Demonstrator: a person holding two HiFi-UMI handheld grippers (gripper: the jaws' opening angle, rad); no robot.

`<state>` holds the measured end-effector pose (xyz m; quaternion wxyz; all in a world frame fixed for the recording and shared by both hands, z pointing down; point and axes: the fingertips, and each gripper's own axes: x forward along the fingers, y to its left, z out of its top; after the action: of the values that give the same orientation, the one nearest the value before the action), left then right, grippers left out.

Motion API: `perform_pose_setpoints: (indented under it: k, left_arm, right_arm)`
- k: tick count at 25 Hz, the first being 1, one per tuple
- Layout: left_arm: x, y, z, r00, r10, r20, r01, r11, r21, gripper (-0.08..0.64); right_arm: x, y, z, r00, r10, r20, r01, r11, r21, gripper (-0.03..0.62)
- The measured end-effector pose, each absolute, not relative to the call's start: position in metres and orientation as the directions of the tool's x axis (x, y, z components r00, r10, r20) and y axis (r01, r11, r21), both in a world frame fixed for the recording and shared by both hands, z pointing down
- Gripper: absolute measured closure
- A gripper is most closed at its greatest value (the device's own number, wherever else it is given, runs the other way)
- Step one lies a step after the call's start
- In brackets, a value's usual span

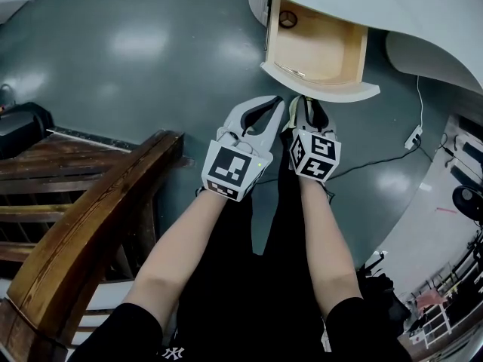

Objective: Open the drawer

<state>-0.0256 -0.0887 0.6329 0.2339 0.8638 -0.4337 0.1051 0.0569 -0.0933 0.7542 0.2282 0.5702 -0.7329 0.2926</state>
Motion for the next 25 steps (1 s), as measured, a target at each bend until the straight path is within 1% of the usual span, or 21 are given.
perform_pose_setpoints:
  k: [16, 19, 21, 25]
  left_arm:
    - [-0.024, -0.089, 0.601, 0.616, -0.690, 0.379, -0.788, -0.537, 0.302, 0.551]
    - [-0.023, -0.090, 0.591, 0.615, -0.691, 0.381, -0.789, -0.536, 0.301, 0.551]
    - [-0.022, -0.090, 0.582, 0.615, -0.689, 0.383, -0.788, -0.540, 0.295, 0.551]
    - [-0.020, -0.090, 0.557, 0.618, -0.689, 0.378, -0.786, -0.552, 0.279, 0.551]
  right_arm:
    - [0.061, -0.085, 0.741, -0.226, -0.674, 0.703, -0.974, 0.175, -0.145, 0.472]
    - [0.066, -0.081, 0.726, -0.221, -0.678, 0.701, -0.975, 0.180, -0.133, 0.491]
    - [0.067, -0.080, 0.712, -0.223, -0.687, 0.692, -0.973, 0.194, -0.122, 0.526]
    - [0.064, -0.078, 0.674, -0.252, -0.705, 0.662, -0.965, 0.231, -0.122, 0.555]
